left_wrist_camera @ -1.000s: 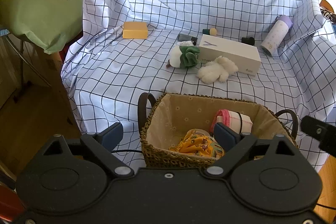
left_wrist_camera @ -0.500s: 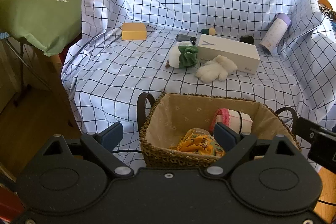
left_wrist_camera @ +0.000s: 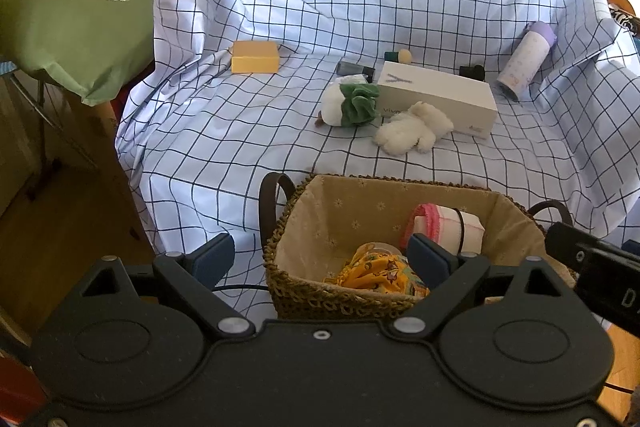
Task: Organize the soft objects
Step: 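Move both tools from the basket toward the black stopper and glass vial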
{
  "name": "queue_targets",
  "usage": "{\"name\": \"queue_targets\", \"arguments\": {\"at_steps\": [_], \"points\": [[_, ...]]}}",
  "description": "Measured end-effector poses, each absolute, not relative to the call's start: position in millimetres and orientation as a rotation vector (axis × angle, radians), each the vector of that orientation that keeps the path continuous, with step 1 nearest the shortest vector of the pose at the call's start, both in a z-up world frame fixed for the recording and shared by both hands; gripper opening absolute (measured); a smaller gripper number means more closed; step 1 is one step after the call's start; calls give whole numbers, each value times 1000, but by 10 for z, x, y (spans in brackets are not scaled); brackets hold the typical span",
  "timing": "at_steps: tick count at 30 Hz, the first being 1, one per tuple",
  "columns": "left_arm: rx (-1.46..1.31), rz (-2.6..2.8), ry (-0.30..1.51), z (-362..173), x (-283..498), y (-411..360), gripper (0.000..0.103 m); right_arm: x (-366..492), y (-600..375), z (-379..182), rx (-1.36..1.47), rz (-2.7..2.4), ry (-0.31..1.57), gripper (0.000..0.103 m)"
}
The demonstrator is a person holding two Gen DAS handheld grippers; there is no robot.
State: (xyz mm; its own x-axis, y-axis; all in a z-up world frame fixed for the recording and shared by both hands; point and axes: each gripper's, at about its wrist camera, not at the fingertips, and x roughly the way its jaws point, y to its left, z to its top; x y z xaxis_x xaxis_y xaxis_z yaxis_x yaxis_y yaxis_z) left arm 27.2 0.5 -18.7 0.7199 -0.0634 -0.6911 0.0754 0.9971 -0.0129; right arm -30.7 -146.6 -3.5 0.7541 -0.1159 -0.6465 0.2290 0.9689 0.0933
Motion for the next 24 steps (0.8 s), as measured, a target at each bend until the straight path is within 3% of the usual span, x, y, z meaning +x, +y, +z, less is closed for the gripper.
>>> {"name": "queue_targets", "arguments": {"at_steps": [24], "points": [[97,-47,752,-191,486,-80,90,75,-1437,-168,160,-173,793,86]]}}
